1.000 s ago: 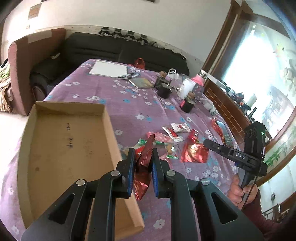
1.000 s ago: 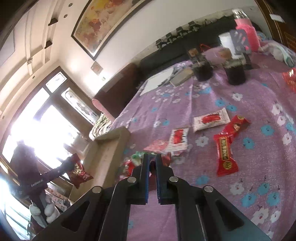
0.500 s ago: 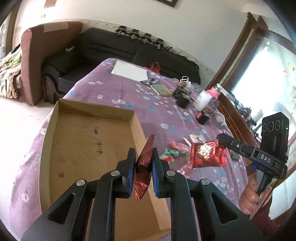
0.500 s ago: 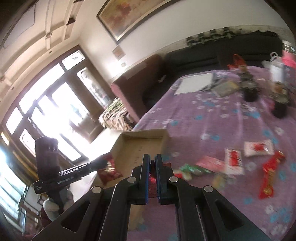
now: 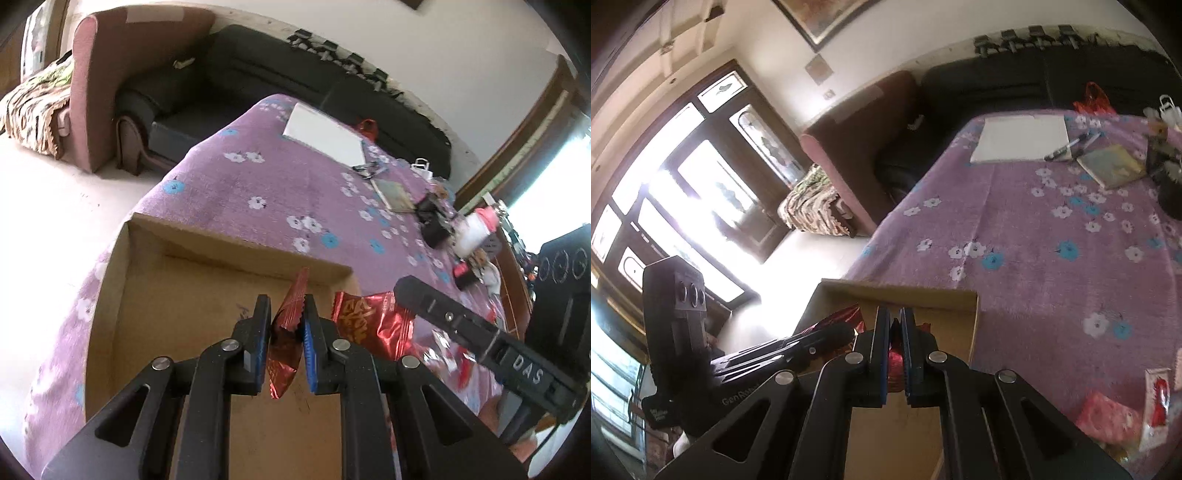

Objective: Organize snacks
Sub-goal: 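Carry the red foil packet with the left tool into the cardboard tray and release, then return the left tool from the tray to the snack pile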

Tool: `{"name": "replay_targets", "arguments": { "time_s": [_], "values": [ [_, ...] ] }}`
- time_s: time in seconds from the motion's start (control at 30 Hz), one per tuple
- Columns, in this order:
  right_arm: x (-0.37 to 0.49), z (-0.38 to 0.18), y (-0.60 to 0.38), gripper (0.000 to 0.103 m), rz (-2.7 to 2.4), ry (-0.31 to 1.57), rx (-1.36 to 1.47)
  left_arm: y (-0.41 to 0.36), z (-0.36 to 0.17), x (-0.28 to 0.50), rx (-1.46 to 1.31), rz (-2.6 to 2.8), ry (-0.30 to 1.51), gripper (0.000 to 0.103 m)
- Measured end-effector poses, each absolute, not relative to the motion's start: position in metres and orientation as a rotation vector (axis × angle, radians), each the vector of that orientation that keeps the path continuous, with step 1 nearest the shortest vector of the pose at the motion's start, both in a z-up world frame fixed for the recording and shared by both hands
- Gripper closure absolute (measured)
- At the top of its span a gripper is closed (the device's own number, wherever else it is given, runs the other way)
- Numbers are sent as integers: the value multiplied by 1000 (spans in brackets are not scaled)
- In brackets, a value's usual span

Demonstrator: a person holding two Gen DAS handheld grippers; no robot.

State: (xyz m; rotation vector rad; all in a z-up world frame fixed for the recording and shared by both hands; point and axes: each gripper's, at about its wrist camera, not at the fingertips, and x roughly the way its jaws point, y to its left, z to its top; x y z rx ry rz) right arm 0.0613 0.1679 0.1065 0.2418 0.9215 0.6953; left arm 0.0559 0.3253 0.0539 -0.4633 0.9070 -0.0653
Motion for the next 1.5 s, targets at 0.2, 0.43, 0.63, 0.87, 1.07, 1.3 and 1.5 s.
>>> {"name": "replay_targets", "arguments": {
  "time_s": [0.2,0.43,0.63,0.87,1.07,1.3,1.5],
  "values": [
    [66,89,172,97,669,943,208,317,44,66,-442,-50,931,89],
    [61,90,167,89,649,942,179,319,48,62,-469,-38,950,68],
    [45,93,170,67,627,913,92,325,56,42,-499,-1,925,62],
    [27,106,138,62,592,886,143,324,71,16,-502,27,877,62],
    [2,119,84,54,524,830,194,300,77,-7,-501,-29,860,52],
    [-26,109,32,54,453,842,221,262,63,-32,-482,-92,915,49],
    [-47,96,-5,54,420,862,203,230,68,-52,-436,-144,901,49]
  ]
}}
